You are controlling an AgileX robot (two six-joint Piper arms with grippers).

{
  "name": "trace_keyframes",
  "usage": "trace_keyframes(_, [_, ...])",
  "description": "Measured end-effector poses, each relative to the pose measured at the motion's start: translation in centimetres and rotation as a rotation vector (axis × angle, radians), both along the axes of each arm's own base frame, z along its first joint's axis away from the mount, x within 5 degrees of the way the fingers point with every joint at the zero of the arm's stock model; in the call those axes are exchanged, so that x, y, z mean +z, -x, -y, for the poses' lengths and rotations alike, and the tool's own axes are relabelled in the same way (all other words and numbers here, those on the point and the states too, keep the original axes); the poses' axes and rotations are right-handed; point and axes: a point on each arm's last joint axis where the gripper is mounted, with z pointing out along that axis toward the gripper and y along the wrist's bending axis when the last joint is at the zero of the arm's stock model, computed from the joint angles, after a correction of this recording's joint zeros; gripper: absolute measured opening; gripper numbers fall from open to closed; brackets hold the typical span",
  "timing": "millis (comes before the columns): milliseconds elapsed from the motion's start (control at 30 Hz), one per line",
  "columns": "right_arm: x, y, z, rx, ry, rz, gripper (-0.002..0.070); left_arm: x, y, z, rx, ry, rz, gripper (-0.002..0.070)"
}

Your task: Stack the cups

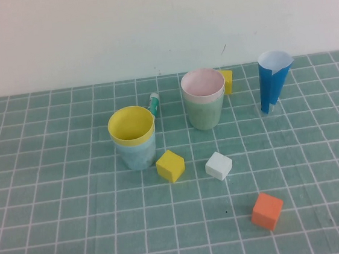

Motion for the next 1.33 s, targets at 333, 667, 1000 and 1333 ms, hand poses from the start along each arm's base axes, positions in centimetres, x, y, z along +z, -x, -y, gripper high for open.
trace_keyframes(333, [0.00, 0.00, 0.00, 0.000, 0.000, 0.000, -0.0002, 0.00, 0.00, -0.02, 0.004, 0.000, 0.000, -0.0002])
trace_keyframes(667, [0.00, 0.00, 0.00, 0.000, 0.000, 0.000, -0.0003, 0.00, -0.02, -0.10, 0.020, 0.002, 0.000, -0.0002])
trace_keyframes(1000, [0.00, 0.00, 0.00, 0.000, 0.000, 0.000, -0.0003, 0.00, -0.02, -0.10, 0.020, 0.002, 0.000, -0.0002])
trace_keyframes(1333, [0.01, -0.01, 0.00, 0.000, 0.000, 0.002, -0.0003, 0.00, -0.02, -0.10, 0.020, 0.002, 0.000, -0.0002])
